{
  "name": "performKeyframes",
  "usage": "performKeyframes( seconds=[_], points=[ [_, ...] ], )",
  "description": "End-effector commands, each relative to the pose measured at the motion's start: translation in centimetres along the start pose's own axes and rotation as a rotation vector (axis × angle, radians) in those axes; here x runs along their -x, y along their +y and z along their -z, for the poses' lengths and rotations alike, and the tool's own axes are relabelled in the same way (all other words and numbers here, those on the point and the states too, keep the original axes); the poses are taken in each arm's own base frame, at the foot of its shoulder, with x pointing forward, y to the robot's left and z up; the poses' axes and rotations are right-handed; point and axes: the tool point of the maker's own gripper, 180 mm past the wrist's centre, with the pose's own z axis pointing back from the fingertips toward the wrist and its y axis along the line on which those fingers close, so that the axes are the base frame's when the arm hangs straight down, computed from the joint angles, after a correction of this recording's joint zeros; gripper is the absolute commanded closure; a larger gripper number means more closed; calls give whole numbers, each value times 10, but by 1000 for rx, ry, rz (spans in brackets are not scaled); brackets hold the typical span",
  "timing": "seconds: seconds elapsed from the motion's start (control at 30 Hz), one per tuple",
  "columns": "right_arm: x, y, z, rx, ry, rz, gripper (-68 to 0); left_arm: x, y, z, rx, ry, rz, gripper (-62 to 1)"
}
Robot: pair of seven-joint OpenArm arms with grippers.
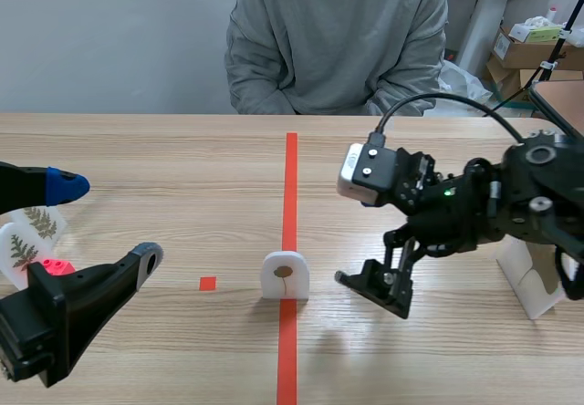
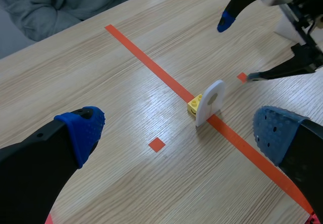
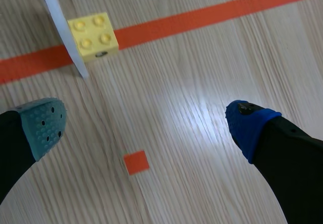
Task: Do the leaf sorting experiment
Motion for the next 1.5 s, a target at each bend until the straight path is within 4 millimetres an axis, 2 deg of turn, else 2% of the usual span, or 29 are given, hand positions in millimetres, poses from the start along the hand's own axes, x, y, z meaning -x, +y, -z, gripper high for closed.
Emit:
performKeyframes(
  seconds=[0.0,0.2,0.4,0.8,0.87,1.07,1.3,1.47],
  points=[
    [-18,-3,3,-4,-45,-20,-667,-4,-2,-1,-2,-22,-14,-623],
    [-33,22,32,-83,-58,-42,-667,-4,-2,-1,-2,-22,-14,-623],
    [-37,46,50,-144,-55,-48,-667,-4,-2,-1,-2,-23,-15,-623],
    [-38,49,53,-150,-68,-41,-661,-4,-2,-1,-2,-23,-15,-623],
    [-37,49,53,-150,-66,-41,-625,-4,-2,-1,-1,-23,-14,-623],
    [-32,49,54,-151,-36,-37,-413,-4,-2,-1,-1,-23,-14,-623],
    [-30,49,54,-150,-21,-8,-362,-4,-2,-1,-1,-23,-14,-623],
    [-30,48,54,-144,-23,-3,-182,-4,-2,-1,-1,-23,-14,-623]
  ],
)
